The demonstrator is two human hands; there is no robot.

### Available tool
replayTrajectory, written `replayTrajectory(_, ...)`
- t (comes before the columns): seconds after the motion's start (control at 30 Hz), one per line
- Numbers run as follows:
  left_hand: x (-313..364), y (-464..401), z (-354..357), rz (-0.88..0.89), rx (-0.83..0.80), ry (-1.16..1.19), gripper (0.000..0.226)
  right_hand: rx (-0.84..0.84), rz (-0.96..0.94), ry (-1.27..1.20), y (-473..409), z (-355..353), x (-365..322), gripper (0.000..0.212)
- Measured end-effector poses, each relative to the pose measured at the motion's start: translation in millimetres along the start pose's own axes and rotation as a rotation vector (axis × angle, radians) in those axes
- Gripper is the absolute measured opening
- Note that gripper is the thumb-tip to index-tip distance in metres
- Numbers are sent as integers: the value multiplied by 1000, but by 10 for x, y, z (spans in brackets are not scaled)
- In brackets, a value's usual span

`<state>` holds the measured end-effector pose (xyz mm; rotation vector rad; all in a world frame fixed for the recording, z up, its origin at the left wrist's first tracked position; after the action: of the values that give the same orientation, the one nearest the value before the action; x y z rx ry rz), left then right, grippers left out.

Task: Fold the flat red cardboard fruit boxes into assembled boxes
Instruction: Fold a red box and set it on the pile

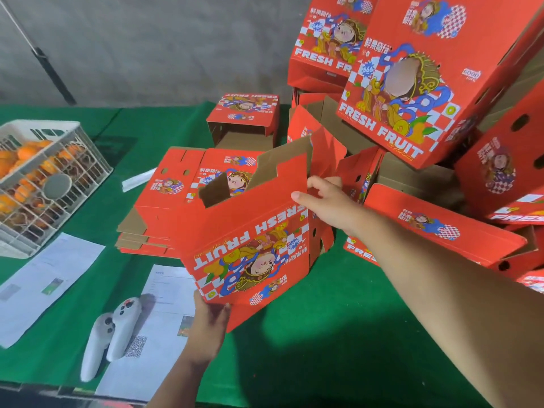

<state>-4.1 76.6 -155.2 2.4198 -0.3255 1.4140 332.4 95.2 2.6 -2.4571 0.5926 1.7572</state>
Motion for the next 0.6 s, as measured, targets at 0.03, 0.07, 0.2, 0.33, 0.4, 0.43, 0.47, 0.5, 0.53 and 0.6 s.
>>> replayTrajectory(0.03, -47, -15, 23, -64, 22, 39, 51, 6, -16, 35, 76, 8, -5, 41)
replayTrajectory(0.07, -71, -26, 73, -115, 19, 75, 51, 32, -35, 57, 161, -2, -14, 48)
replayTrajectory(0.2, 151, -120, 71, -131, 82, 112, 71, 264, -141, -9, 597, -213, -21, 50)
replayTrajectory(0.33, 802, -17, -216, 120, 254, 170, 85, 400, -187, -62, 1108, -341, 119, 45)
replayTrajectory(0.4, 1054, 83, -338, 261, 318, 186, 81, 439, -276, -103, 1332, -408, 114, 47)
replayTrajectory(0.43, 1150, 115, -370, 315, 326, 172, 79, 447, -322, -130, 1418, -453, 91, 44)
replayTrajectory(0.47, 1221, 139, -383, 359, 331, 157, 77, 446, -350, -155, 1484, -500, 81, 39)
replayTrajectory(0.5, 1290, 160, -395, 388, 347, 127, 79, 440, -362, -171, 1535, -546, 80, 33)
replayTrajectory(0.53, 1376, 180, -396, 417, 362, 93, 82, 434, -358, -183, 1572, -595, 95, 28)
replayTrajectory(0.6, 1533, 211, -391, 472, 386, 35, 86, 428, -307, -186, 1636, -667, 167, 18)
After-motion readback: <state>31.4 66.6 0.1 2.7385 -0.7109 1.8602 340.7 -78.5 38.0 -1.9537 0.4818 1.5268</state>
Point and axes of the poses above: each hand's wrist, its own y-axis away from the middle knuckle, its own z-axis out of the palm, x = y × z, the point moved 10 cm from there along -y, towards the middle knuckle, and after that the axes turned 14 degrees about -y, right-handed, at the moved point
